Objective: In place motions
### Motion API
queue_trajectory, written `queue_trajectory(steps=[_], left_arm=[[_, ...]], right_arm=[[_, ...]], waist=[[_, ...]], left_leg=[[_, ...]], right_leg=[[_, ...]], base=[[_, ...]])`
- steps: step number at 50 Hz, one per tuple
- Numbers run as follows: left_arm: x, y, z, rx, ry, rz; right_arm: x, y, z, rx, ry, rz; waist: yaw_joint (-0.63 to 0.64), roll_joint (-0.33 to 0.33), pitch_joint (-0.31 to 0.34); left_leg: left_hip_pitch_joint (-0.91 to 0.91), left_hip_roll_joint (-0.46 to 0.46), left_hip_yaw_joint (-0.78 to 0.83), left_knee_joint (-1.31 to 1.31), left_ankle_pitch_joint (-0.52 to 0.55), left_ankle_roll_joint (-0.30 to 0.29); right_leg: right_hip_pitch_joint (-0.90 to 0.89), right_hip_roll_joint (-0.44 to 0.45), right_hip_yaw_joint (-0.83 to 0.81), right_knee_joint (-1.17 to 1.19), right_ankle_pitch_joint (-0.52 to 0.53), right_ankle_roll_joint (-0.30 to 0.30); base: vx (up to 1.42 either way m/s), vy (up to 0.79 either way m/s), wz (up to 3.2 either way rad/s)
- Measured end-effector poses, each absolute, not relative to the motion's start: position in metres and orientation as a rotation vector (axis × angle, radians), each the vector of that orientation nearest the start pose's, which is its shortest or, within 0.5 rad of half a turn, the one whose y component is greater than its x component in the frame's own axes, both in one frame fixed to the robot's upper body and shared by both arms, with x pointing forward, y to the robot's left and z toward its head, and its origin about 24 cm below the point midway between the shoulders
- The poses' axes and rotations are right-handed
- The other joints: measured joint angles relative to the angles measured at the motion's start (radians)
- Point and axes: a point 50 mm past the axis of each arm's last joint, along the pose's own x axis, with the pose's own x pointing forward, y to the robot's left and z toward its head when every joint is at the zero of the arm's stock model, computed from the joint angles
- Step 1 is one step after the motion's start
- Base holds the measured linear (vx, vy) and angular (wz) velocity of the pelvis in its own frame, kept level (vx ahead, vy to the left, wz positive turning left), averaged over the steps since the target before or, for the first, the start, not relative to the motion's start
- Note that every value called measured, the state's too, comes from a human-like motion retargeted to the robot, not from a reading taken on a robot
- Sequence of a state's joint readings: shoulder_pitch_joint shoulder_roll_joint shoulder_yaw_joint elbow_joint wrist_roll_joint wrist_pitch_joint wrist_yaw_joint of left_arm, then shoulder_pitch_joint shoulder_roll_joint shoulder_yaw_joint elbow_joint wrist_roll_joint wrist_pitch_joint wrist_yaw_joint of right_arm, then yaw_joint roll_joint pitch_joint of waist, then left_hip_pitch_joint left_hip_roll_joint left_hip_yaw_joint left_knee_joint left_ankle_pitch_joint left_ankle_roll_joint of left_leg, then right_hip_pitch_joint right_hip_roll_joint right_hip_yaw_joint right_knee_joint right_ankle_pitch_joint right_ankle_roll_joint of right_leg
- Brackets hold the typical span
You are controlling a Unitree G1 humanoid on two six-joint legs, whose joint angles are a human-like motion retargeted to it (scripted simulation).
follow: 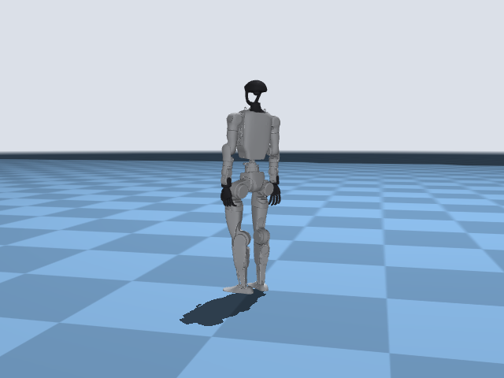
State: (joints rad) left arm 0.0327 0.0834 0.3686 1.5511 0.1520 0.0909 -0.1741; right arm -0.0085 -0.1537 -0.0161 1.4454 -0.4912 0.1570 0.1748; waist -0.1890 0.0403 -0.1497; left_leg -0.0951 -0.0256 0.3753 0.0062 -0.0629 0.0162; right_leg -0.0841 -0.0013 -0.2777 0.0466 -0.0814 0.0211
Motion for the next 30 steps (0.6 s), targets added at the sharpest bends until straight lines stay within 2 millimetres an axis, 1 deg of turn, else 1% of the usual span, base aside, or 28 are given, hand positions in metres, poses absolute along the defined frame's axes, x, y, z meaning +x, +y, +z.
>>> queue_trajectory(steps=[4, 18, 23, 30], left_arm=[[-0.009, 0.176, -0.180, -0.258, 1.639, 0.112], [-0.029, 0.178, -0.178, -0.265, 1.710, 0.136], [-0.031, 0.178, -0.178, -0.272, 1.712, 0.144], [-0.027, 0.178, -0.178, -0.271, 1.700, 0.139]], right_arm=[[0.025, -0.213, -0.176, -0.406, 1.639, 0.323], [0.020, -0.211, -0.176, -0.401, 1.656, 0.329], [0.019, -0.211, -0.177, -0.400, 1.661, 0.329], [0.020, -0.212, -0.176, -0.403, 1.658, 0.329]], waist=[[0.002, -0.001, -0.001], [0.001, 0.002, -0.010], [0.000, 0.001, -0.013], [0.001, -0.003, -0.016]], left_leg=[[0.006, -0.002, 0.008, -0.004, -0.001, 0.001], [0.020, -0.003, 0.029, -0.011, -0.011, 0.002], [0.022, -0.004, 0.030, -0.014, -0.013, 0.003], [0.024, -0.006, 0.031, -0.017, -0.013, 0.004]], right_leg=[[0.001, -0.001, 0.004, -0.001, 0.003, 0.000], [0.002, 0.001, 0.016, -0.001, 0.009, 0.005], [0.002, 0.002, 0.017, -0.001, 0.009, 0.006], [0.002, 0.001, 0.019, -0.001, 0.009, 0.007]], base=[[0.00, 0.00, 0.00], [0.00, 0.00, 0.00], [0.00, 0.00, 0.00], [0.00, 0.00, 0.00]])
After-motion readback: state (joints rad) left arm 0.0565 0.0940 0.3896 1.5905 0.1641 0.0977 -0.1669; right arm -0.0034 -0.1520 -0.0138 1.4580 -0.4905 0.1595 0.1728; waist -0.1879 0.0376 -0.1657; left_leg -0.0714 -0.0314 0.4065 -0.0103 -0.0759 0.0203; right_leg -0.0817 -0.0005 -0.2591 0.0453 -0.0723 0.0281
